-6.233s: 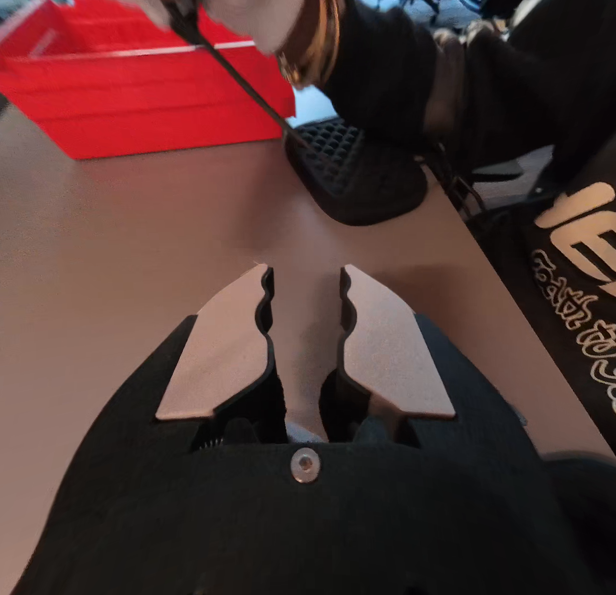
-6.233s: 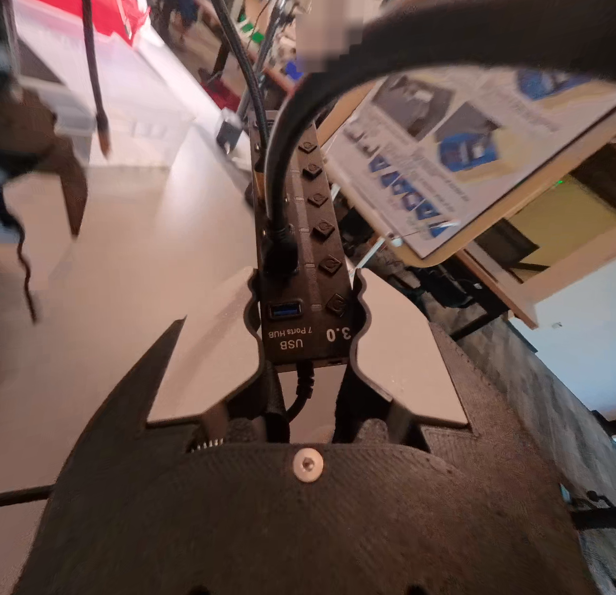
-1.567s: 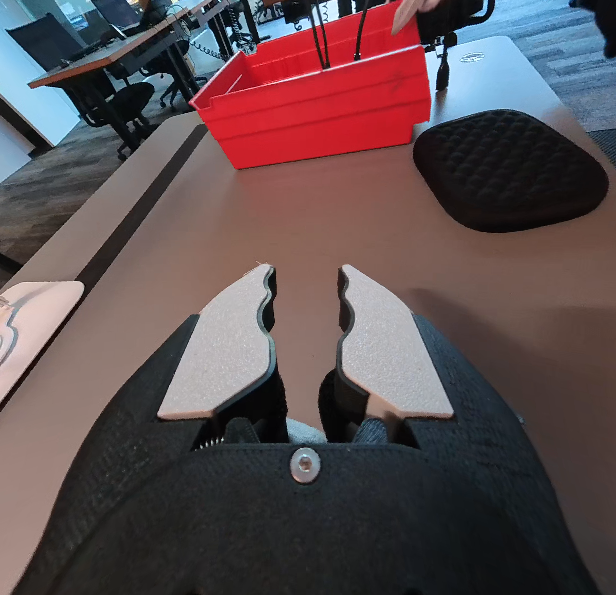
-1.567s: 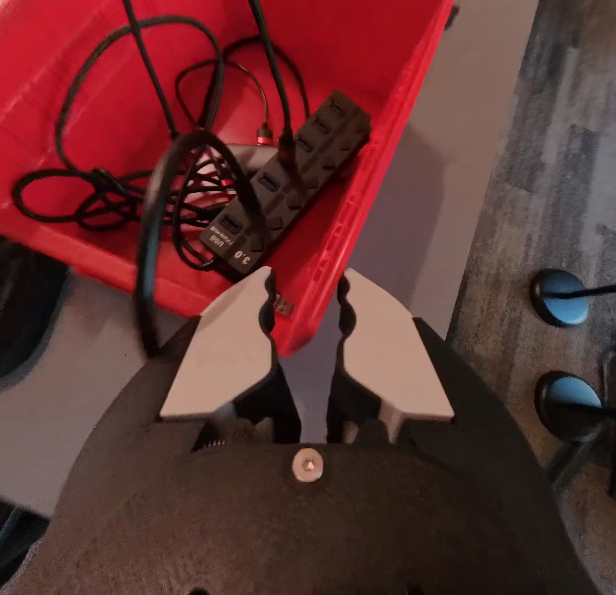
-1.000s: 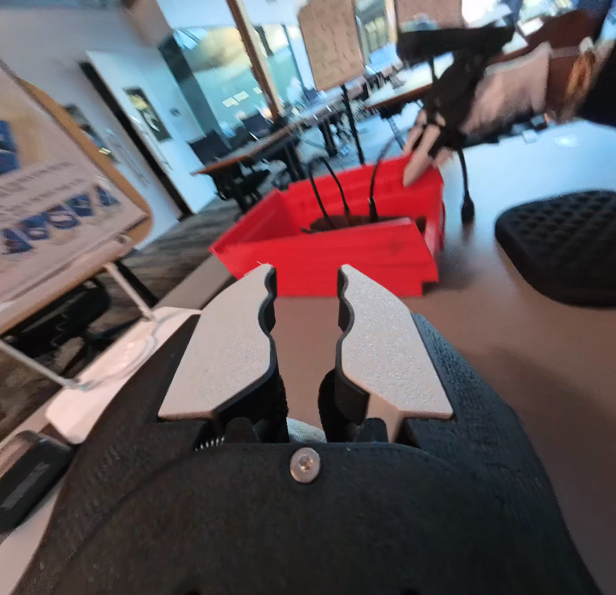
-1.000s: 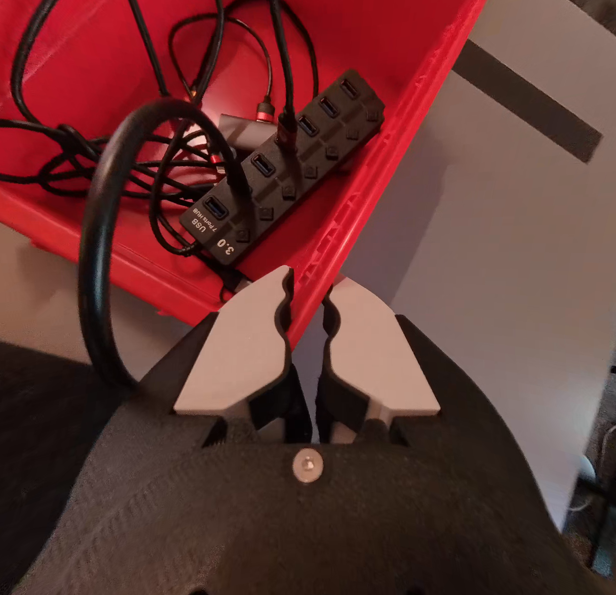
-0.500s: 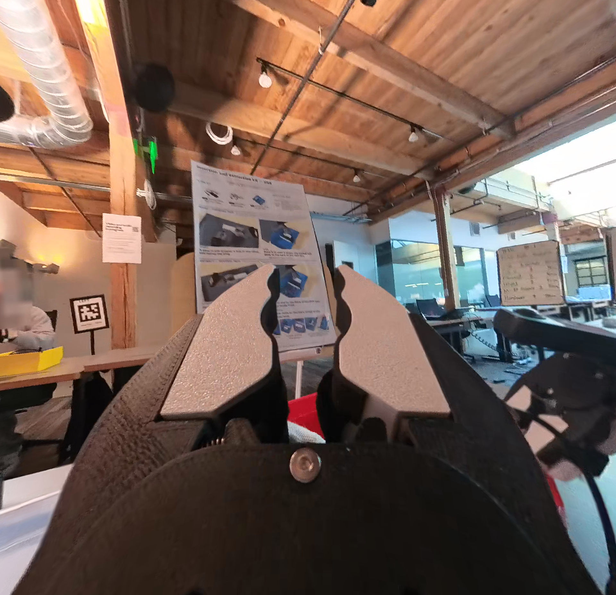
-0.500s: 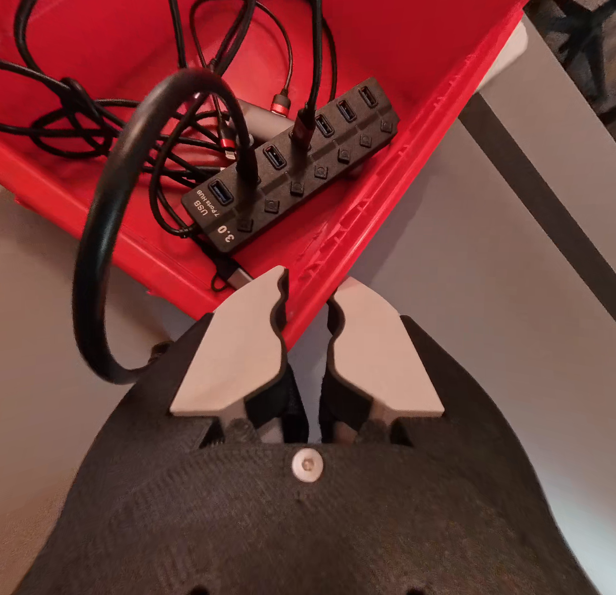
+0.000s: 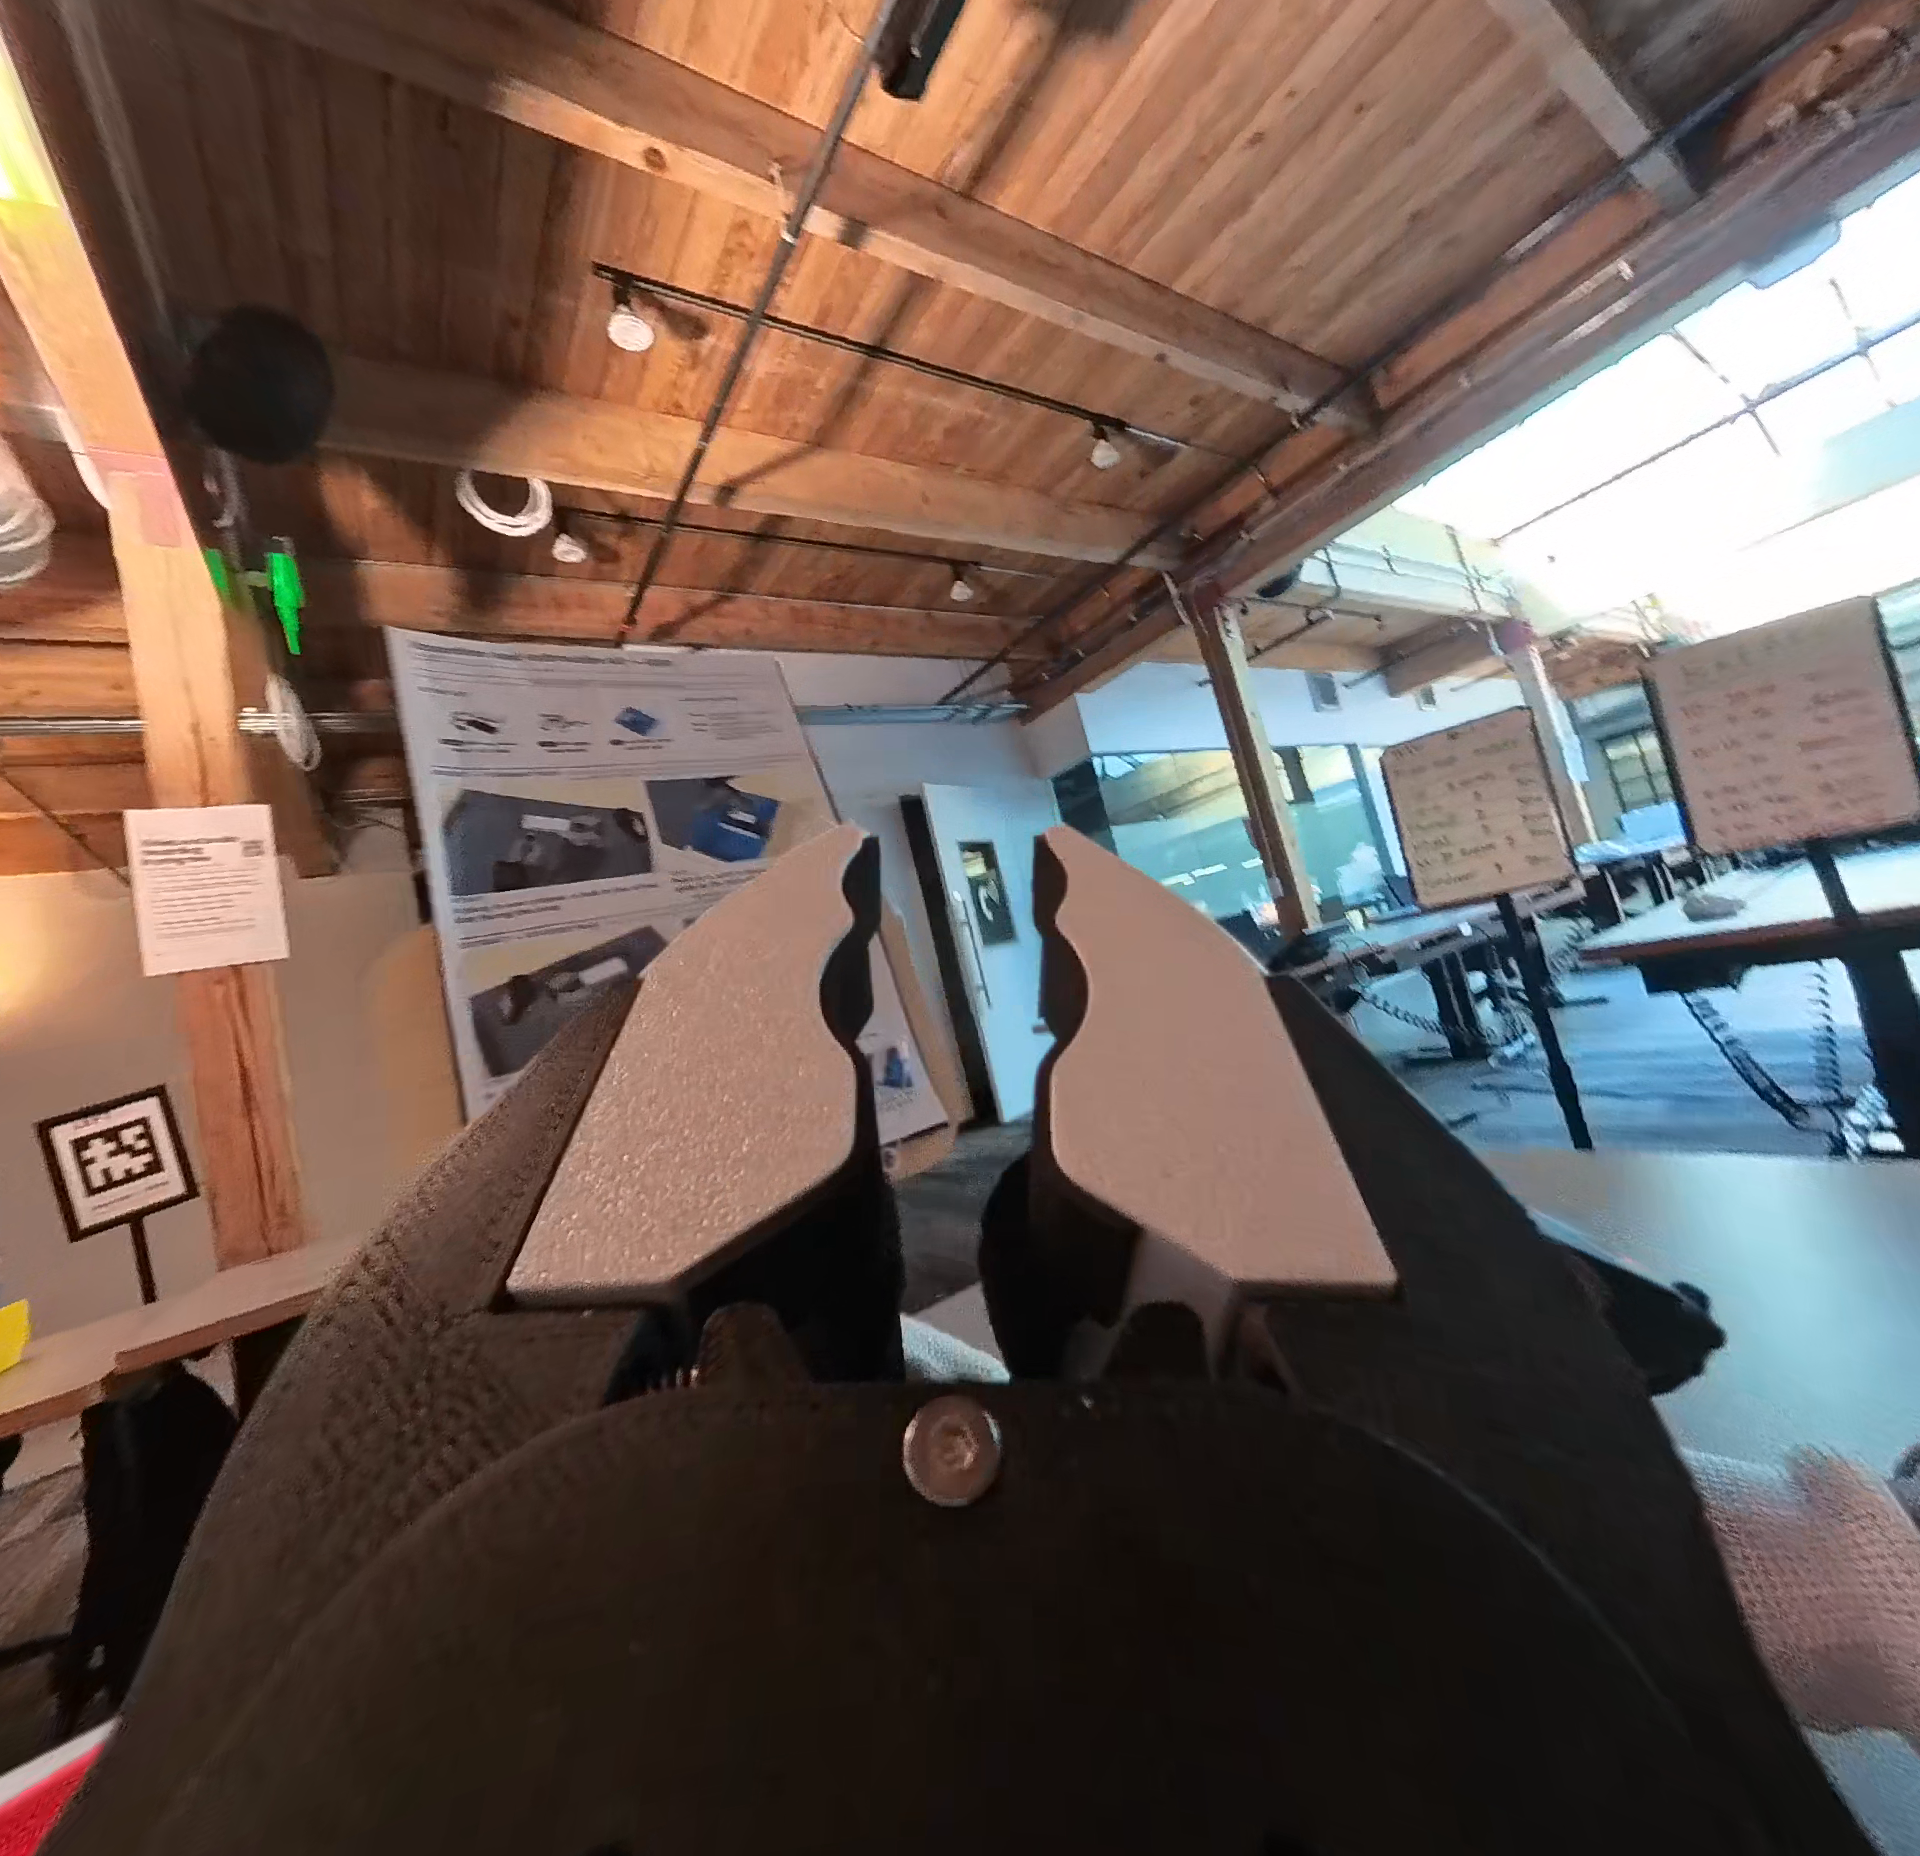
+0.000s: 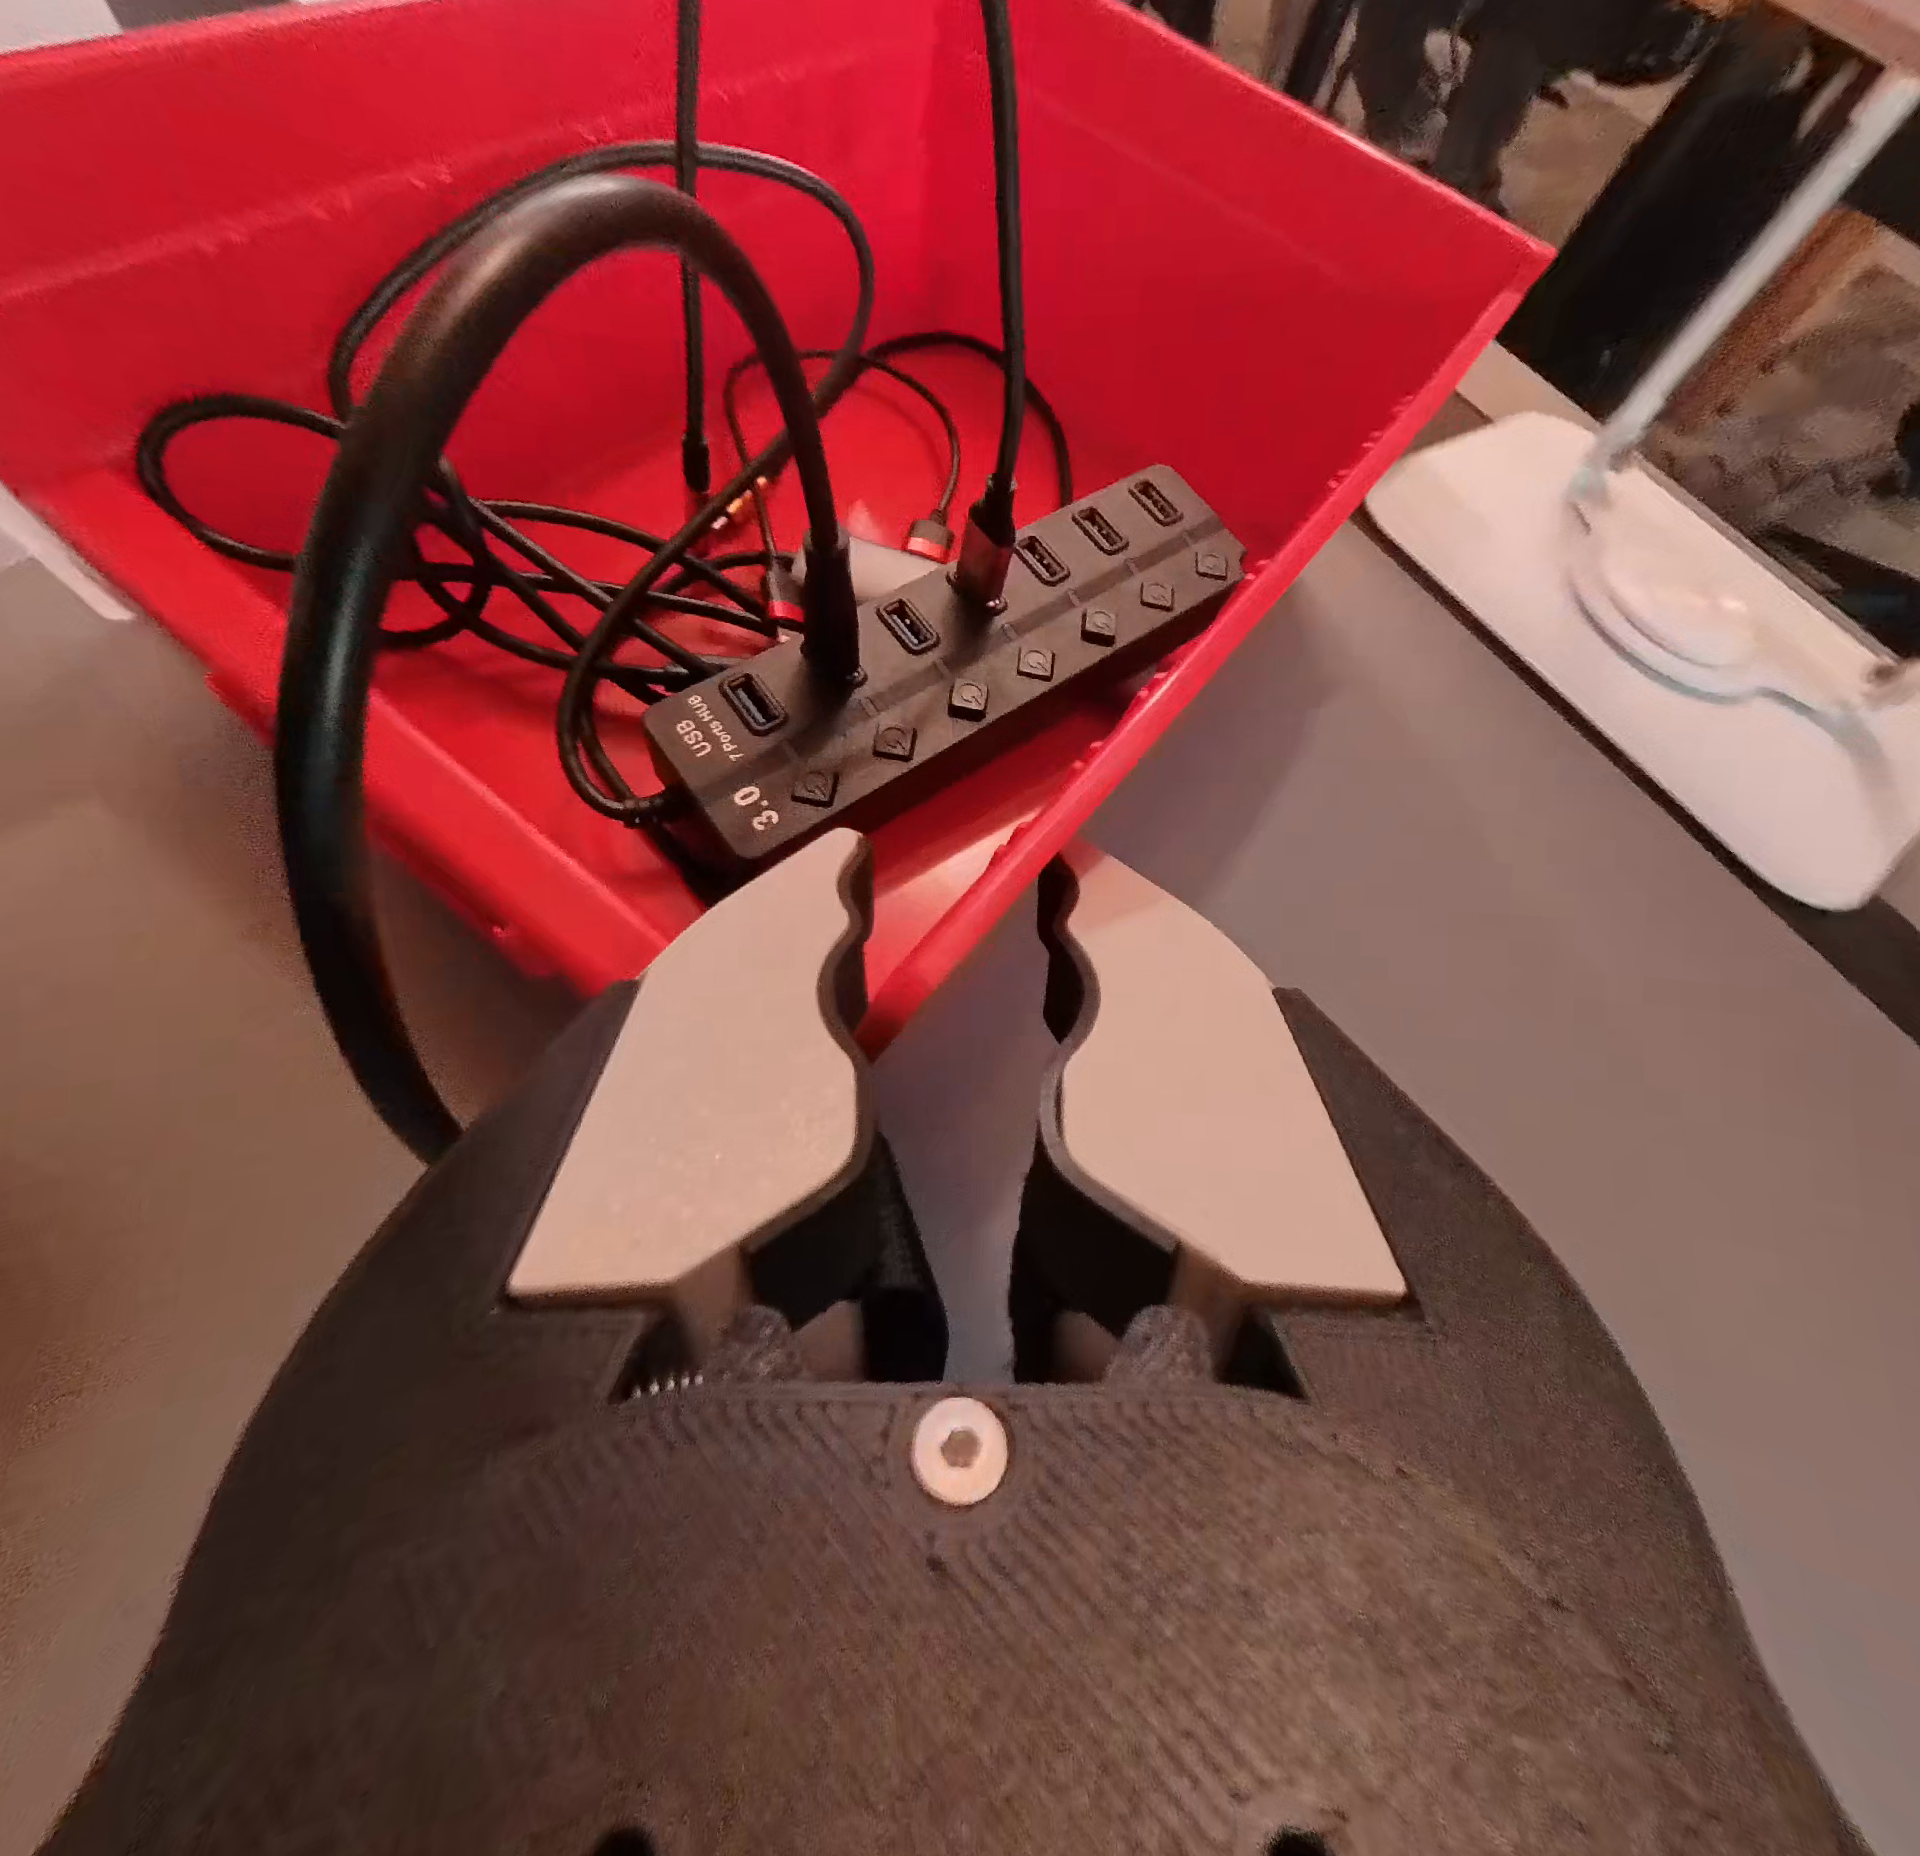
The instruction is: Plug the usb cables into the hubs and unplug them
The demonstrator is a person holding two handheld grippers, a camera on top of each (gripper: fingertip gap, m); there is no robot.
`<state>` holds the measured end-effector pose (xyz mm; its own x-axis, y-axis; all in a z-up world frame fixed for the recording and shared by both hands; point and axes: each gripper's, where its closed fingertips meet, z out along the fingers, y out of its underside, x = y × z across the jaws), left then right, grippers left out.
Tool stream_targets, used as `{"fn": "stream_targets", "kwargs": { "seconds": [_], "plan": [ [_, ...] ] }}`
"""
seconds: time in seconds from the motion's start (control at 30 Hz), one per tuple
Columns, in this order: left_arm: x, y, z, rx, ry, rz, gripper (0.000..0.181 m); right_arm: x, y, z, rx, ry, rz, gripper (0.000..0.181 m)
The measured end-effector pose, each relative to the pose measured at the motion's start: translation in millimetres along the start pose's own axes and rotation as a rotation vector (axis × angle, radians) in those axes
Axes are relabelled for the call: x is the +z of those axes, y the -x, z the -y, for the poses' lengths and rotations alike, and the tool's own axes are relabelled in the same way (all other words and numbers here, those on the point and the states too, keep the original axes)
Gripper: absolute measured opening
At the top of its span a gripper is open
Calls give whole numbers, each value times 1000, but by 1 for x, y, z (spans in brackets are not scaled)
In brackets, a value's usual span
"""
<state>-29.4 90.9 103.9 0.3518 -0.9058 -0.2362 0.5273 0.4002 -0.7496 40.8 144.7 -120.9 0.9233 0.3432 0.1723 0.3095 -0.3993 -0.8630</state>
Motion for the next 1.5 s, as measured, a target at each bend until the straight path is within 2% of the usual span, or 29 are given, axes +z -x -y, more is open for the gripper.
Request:
{"fn": "stream_targets", "kwargs": {
  "seconds": [0.2,0.23,0.3,0.33,0.4,0.57,0.63,0.73,0.83,0.9,1.0,1.07,1.17,1.23,1.3,1.37,1.5],
  "plan": [
    [8,-29,-22,27,85,-121,27,16,50,21,73,-169,209,50],
    [9,-31,-25,31,97,-132,27,16,61,23,53,-199,271,58],
    [9,-34,-30,32,113,-152,27,15,75,23,-4,-228,349,57],
    [9,-36,-32,20,118,-162,27,14,78,23,-11,-226,369,63],
    [9,-36,-33,11,117,-167,27,12,72,24,16,-239,357,87],
    [9,-40,-36,14,125,-202,27,11,40,18,134,-243,250,112],
    [9,-45,-33,12,123,-246,28,11,39,16,177,-237,267,113],
    [-4,-67,-21,-33,146,-400,37,9,39,15,209,-234,287,111],
    [-45,-86,-3,-40,231,-524,39,5,37,15,249,-251,302,115],
    [-79,-79,3,48,337,-502,34,1,33,15,268,-255,308,118],
    [-142,-30,-2,193,602,-341,35,-12,23,19,246,-235,287,122],
    [-196,15,-13,248,826,-199,45,-30,10,27,206,-240,239,125],
    [-276,81,-23,360,1092,10,72,-67,-16,54,130,-379,116,123],
    [-314,117,-24,485,1207,80,79,-91,-31,70,115,-497,50,122],
    [-340,142,-27,575,1324,90,79,-108,-45,77,135,-578,2,120],
    [-357,153,-35,601,1439,38,79,-116,-57,76,160,-610,-36,118],
    [-377,166,-54,636,1661,-89,87,-112,-67,65,191,-590,-45,116]
  ]
}}
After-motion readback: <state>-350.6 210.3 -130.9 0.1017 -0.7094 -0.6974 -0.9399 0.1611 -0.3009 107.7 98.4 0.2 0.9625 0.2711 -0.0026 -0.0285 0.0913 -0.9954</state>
